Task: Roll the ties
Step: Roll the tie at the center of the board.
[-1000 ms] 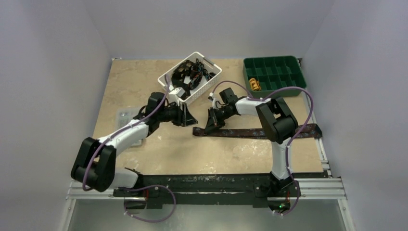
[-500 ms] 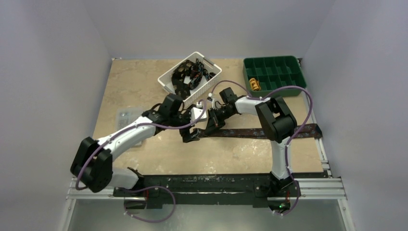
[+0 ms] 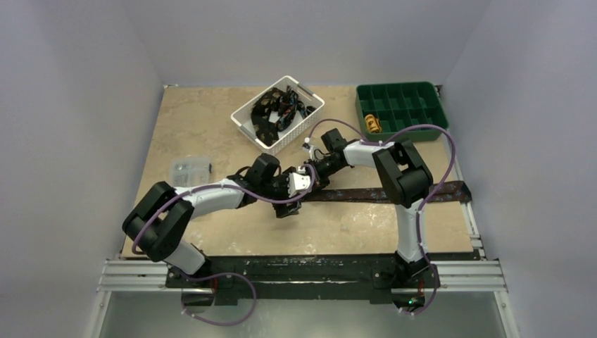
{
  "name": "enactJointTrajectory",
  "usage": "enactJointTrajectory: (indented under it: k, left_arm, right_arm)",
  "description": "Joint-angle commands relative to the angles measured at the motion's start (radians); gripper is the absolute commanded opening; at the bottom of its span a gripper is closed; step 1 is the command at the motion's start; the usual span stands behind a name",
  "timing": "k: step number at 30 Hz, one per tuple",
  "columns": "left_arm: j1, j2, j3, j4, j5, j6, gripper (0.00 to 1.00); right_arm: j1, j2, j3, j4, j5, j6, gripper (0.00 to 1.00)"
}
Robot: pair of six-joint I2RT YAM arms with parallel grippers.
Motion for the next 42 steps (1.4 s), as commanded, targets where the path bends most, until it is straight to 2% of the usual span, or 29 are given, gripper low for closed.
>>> enactJointTrajectory:
  k: [1,9,16,21,24,27,33,35,38,39,42]
  left_arm:
    - [0.002,0.020,-0.010,0.181,0.056,0.030,0.82]
    - [-0.001,0.111,0.025,0.098,0.103,0.091,0.76]
    - [0.001,0.167,0.031,0.160,-0.044,0.065,0.70]
    - [0.002,0.118,-0.010,0.285,-0.049,0.013,0.74]
    - [0.002,0.119,0.016,0.243,-0.011,0.019,0.74]
    - [0.002,0.143,0.042,0.174,0.028,0.040,0.66]
    - [0.001,0.156,0.041,0.068,0.065,0.084,0.57]
    - [0.001,0.168,0.043,0.060,0.040,0.104,0.50]
    - [0.001,0.193,0.077,0.062,-0.013,0.056,0.30]
    - [0.001,0.199,0.082,0.060,-0.027,0.051,0.26]
    - [0.001,0.194,0.072,0.066,-0.023,0.062,0.22]
  right_arm:
    - [-0.010,0.022,-0.021,-0.065,0.064,-0.088,0.00]
    - [-0.038,-0.003,-0.028,-0.080,0.023,-0.127,0.00]
    - [-0.039,-0.031,-0.009,-0.102,-0.005,-0.135,0.00]
    - [-0.038,-0.032,-0.009,-0.108,0.003,-0.145,0.00]
    - [-0.038,-0.027,-0.010,-0.119,0.003,-0.158,0.00]
    - [-0.038,-0.041,0.002,-0.127,-0.007,-0.158,0.00]
    - [-0.038,-0.060,0.041,-0.152,-0.022,-0.158,0.00]
    - [-0.039,-0.062,0.051,-0.163,-0.026,-0.158,0.00]
    - [-0.038,-0.067,0.068,-0.186,-0.032,-0.159,0.00]
    - [-0.038,-0.071,0.073,-0.194,-0.031,-0.158,0.00]
    - [-0.039,-0.077,0.076,-0.219,-0.010,-0.158,0.00]
